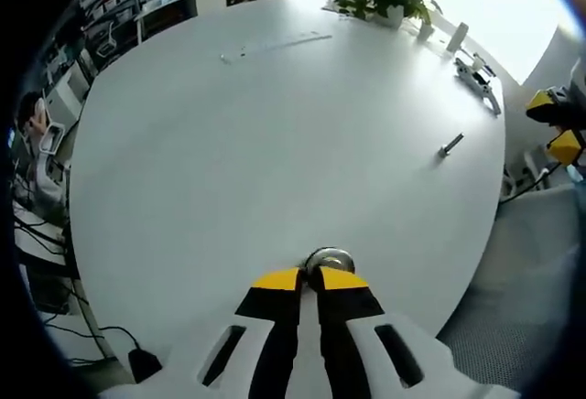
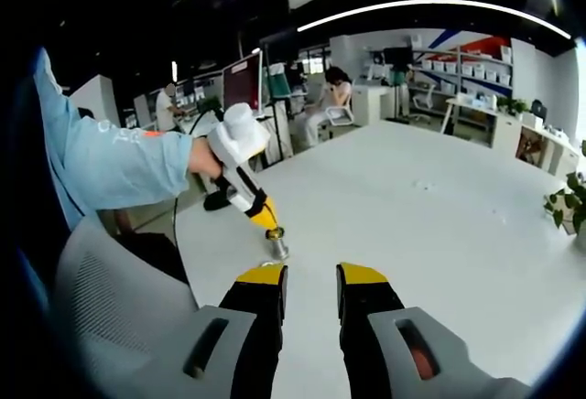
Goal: Place the washer onto the threaded stud by aligning its center hole with the stud, sliding it down to the base, and recovering from edge contact or off-axis alignment until the washer reaches the visible bottom stop.
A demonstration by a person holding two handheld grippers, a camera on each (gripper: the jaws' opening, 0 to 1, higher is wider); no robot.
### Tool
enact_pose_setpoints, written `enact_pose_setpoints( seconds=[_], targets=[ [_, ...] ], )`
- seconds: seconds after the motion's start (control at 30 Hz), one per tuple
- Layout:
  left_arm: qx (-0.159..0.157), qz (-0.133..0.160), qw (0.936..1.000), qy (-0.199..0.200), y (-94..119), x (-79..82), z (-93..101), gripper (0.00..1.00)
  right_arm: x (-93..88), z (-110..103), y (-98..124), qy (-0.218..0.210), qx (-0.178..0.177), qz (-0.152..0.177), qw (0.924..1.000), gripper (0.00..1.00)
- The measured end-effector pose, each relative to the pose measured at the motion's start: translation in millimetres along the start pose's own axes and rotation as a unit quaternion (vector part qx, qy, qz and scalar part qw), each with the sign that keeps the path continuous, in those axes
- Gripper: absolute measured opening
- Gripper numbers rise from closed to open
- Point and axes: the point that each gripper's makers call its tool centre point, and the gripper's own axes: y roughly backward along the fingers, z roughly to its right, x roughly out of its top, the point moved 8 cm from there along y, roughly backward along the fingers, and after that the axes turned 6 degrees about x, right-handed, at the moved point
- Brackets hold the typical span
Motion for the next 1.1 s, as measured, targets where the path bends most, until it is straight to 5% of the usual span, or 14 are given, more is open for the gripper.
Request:
enact_pose_setpoints(
  seconds=[0.37, 1.1],
  targets=[
    [-0.001, 0.014, 0.9999, 0.002, 3.2, 2.1, -1.8, 0.05, 0.5, 0.4, 0.1, 0.001, 0.001, 0.002, 1.0000, 0.24],
    [-0.011, 0.040, 0.9991, 0.007, -2.2, -23.8, 6.7, 0.09, -0.5, 1.5, 0.0, 0.001, -0.003, -0.001, 1.0000, 0.24]
  ],
)
